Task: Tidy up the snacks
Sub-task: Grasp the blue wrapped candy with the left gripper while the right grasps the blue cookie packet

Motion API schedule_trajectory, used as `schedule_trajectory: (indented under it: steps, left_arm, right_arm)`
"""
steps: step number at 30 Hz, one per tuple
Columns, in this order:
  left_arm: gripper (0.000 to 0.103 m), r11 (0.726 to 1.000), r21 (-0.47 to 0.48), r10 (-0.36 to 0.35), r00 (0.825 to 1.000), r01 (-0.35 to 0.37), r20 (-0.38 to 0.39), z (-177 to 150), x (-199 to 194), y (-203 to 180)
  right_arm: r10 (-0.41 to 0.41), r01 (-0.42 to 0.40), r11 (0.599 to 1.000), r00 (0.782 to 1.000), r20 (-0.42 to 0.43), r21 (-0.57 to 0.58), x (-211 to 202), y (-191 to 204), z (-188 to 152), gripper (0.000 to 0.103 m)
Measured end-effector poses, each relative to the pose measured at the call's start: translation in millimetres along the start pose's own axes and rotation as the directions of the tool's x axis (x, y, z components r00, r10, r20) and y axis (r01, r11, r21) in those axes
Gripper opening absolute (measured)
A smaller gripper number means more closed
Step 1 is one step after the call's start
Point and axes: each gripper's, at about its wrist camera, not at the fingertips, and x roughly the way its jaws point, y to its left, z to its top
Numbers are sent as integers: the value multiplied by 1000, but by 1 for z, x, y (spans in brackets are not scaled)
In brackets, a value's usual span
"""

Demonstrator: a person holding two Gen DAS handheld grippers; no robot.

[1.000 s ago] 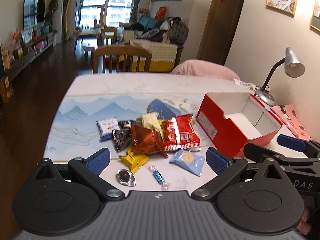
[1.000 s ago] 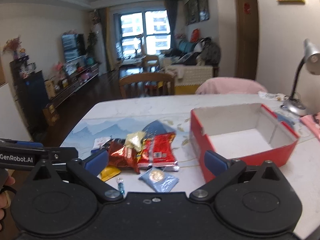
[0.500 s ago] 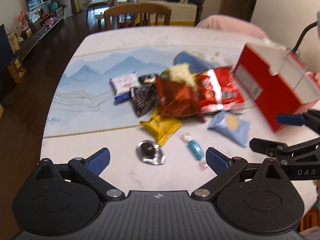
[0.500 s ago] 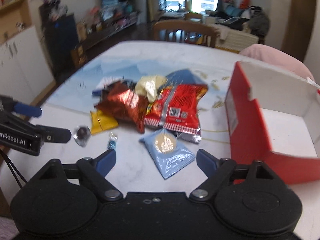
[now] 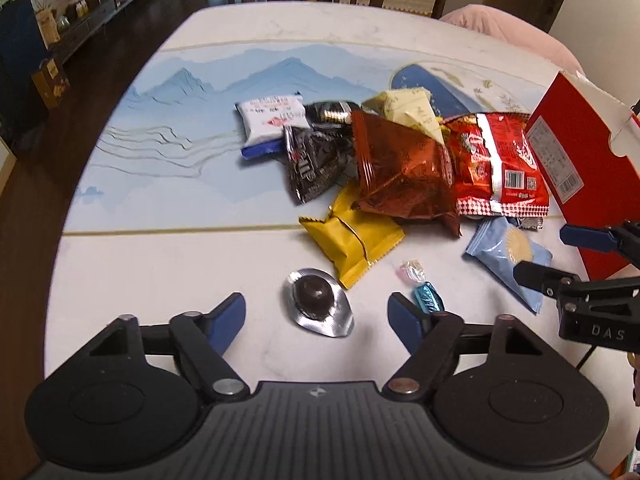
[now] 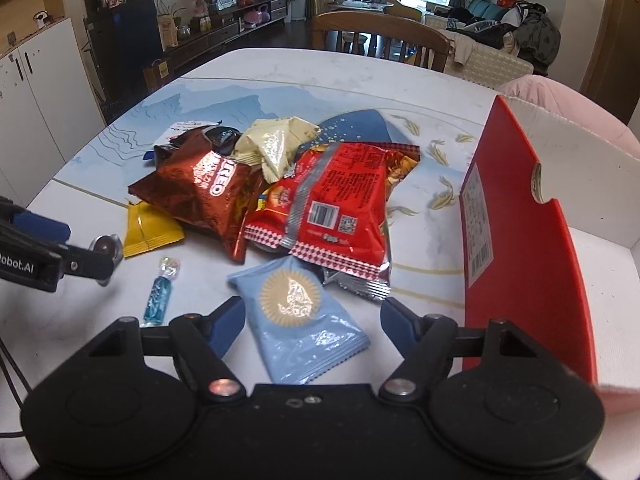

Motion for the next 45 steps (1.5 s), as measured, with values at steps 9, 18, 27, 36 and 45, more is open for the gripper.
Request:
schedule_trajectory:
  steps: [9,18,27,36,45]
  left_arm:
    - [66,985,48,-164,985,167,-50,0,-1,-39]
    - [58,984,91,-147,987,153,-72,3,17,-58]
    - [29,989,106,-97,994,101,-45,6,18,-60]
    - [12,988,96,-114,993,118,-44,1,15,-52]
    - [12,985,94,-139,990,141,-24,-2,-1,-44]
  right_arm:
    - [45,-46,997,999,-25,-55,11,-3,3,64]
    - [79,-87,989,994,-70,-121,29,6,2,60]
    - [66,-74,990,996,-65,-124,25,10,-3,47]
    - [27,-31,997,998,-53,-76,9,15,-14,47]
    - [-9,8,999,1000,-30,-36,-15,18,-15,47]
